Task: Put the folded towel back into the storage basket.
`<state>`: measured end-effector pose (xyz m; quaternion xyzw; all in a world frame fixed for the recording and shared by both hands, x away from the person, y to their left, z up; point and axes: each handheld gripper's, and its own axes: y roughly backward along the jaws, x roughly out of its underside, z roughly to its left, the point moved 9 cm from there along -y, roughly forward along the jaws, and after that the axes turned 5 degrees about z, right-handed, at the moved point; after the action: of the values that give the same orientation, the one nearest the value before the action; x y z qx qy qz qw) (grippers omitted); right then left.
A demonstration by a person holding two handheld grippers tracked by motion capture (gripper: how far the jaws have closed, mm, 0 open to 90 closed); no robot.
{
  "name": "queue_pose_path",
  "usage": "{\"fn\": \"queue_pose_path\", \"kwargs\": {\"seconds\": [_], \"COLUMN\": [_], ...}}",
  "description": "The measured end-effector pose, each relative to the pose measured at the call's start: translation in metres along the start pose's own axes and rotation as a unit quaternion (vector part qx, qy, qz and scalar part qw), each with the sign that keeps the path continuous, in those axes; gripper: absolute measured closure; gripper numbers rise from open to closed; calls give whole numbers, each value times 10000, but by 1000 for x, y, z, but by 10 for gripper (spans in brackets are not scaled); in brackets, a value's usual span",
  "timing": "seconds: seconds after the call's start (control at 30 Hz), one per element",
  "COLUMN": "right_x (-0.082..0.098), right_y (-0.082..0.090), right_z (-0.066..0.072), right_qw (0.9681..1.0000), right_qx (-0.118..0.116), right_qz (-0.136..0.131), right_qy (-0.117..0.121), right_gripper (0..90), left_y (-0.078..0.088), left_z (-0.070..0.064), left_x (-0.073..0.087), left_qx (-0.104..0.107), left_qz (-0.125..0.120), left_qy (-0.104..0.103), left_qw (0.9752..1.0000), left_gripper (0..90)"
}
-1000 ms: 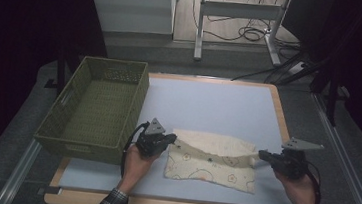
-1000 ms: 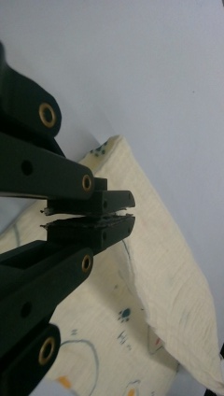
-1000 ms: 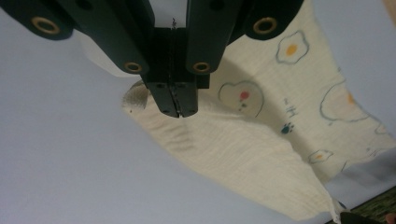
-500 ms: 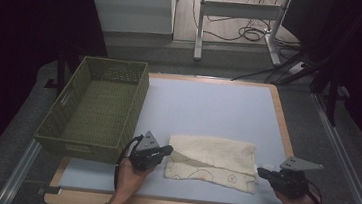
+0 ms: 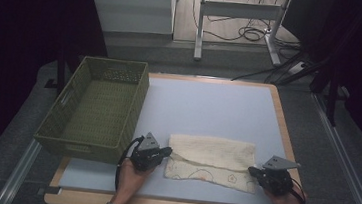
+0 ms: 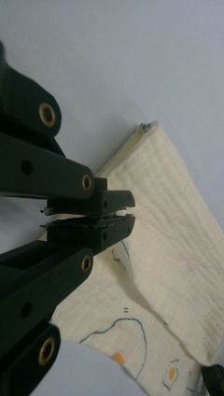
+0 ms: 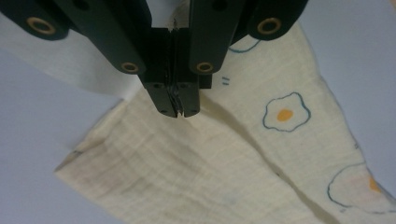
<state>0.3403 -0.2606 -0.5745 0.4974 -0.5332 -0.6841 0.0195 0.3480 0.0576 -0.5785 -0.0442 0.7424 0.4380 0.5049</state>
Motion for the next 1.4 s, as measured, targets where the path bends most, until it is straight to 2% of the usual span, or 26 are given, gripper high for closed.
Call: {"fn": "queue_pose_path", "kwargs": {"seconds": [0.03, 0.07, 0.17, 0.27, 0.3, 0.5, 0.63, 0.67, 0.7, 0.77, 0.8, 0.83, 0.9, 1.03, 1.1, 1.13, 1.17, 1.2, 1.27, 1.4], "right_x": [-4, -4, -10, -11, -9, 6, 19, 27, 27, 31, 31, 31, 27, 13, 7, -1, -1, -5, -15, -30], "right_y": [8, 8, 22, 35, 41, 44, 39, 32, 32, 29, 33, 33, 39, 47, 43, 37, 37, 33, 22, 3], "right_z": [-1, -1, -1, 5, 12, 27, 34, 37, 37, 38, 38, 38, 35, 20, 9, -1, -1, -6, -20, -40], "right_qw": [10000, 10000, 9998, 9996, 9996, 9996, 9991, 9985, 9985, 9980, 9974, 9974, 9978, 9988, 9990, 9988, 9988, 9986, 9984, 9973], "right_qx": [-7, -7, -22, -53, -82, -253, -421, -538, -538, -615, -696, -696, -640, -418, -304, -232, -232, -200, -29, 101], "right_qz": [-82, -82, -209, -261, -250, -133, -41, 73, 73, 90, 31, 31, -38, -170, -201, -253, -253, -273, -283, -234], "right_qy": [-9, -9, -42, 14, 72, 81, -12, -71, -71, -123, -169, -169, -168, -195, -240, -347, -347, -398, -497, -688], "right_gripper": [882, 882, 882, 882, 882, 881, 879, 867, 867, 831, 781, 781, 758, 745, 743, 743, 743, 743, 743, 719], "left_y": [5, 5, 14, 21, 23, 32, 29, 25, 23, 23, 24, 26, 33, 37, 29, 26, 20, 13, 3, -17], "left_z": [-1, -1, -6, -13, -16, -29, -34, -35, -36, -39, -39, -39, -36, -23, -15, -12, -9, -5, 3, 23], "left_x": [-5, -5, -12, -11, -10, 5, 20, 27, 30, 37, 39, 39, 35, 20, 10, 7, 3, -3, -11, -26], "left_qx": [-6, -6, 23, 21, 43, 142, 122, 174, 217, 380, 427, 441, 375, 208, 127, 95, 66, 23, -145, -472], "left_qz": [-109, -109, -219, -216, -224, -221, -7, 174, 243, 314, 326, 316, 251, 154, 168, 182, 199, 227, 262, 320], "left_qy": [-16, -16, -89, -188, -210, -257, -305, -294, -285, -248, -208, -189, -144, -19, 79, 113, 160, 199, 220, 389], "left_qw": [9999, 9999, 9997, 9996, 9995, 9993, 9995, 9993, 9991, 9985, 9983, 9983, 9989, 9997, 9997, 9997, 9997, 9995, 9993, 9976], "left_gripper": [866, 866, 866, 865, 865, 865, 857, 795, 795, 725, 608, 608, 505, 462, 463, 479, 479, 490, 521, 577]}}
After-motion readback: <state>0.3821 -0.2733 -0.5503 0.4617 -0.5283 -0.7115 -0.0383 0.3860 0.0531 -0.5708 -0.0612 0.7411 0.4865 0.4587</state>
